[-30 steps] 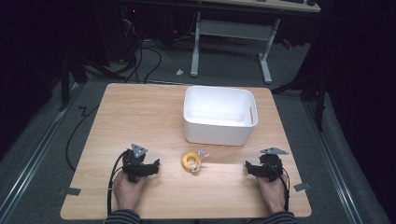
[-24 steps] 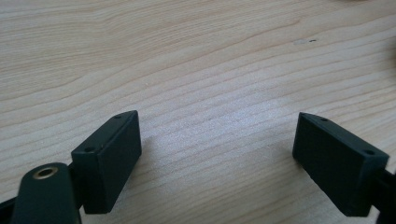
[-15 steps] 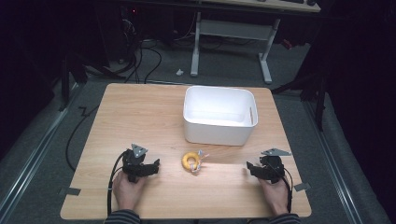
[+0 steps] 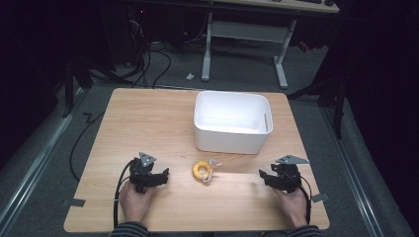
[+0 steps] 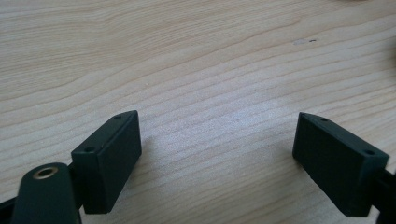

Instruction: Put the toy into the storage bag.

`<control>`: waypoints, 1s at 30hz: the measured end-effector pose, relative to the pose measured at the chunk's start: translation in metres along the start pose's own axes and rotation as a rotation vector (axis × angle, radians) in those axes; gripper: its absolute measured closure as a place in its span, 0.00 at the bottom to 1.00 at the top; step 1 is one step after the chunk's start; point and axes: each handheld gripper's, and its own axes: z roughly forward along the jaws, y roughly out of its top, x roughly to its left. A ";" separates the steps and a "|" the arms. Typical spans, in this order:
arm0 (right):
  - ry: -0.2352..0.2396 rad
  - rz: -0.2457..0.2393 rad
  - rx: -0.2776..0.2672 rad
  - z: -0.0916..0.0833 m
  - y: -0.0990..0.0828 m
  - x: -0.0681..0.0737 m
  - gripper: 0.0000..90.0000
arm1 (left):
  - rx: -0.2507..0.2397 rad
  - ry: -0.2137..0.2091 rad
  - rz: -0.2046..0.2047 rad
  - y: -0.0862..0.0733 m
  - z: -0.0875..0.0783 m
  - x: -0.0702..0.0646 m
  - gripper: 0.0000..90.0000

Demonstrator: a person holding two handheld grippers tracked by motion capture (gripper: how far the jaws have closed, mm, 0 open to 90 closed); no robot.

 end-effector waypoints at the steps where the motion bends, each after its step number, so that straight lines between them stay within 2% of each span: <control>1: 0.000 0.000 0.000 0.000 0.000 0.000 0.48 | 0.000 0.000 0.000 0.000 0.000 0.000 0.17; 8: 0.028 -0.047 -0.011 -0.002 0.013 0.013 0.49 | 0.000 -0.001 0.000 0.000 0.000 0.000 0.17; 16: 0.072 -0.075 -0.002 -0.003 0.029 0.026 0.52 | -0.002 0.000 0.000 0.000 0.000 0.000 0.17; 19: 0.085 -0.107 0.014 0.001 0.038 0.035 0.53 | -0.002 0.000 0.000 0.000 0.000 0.000 0.17; 24: 0.129 -0.123 0.023 0.004 0.049 0.045 0.53 | -0.002 0.000 0.000 0.000 0.000 0.000 0.17; 30: 0.153 -0.134 0.026 0.007 0.058 0.053 0.53 | -0.002 0.000 0.000 0.000 0.000 0.000 0.17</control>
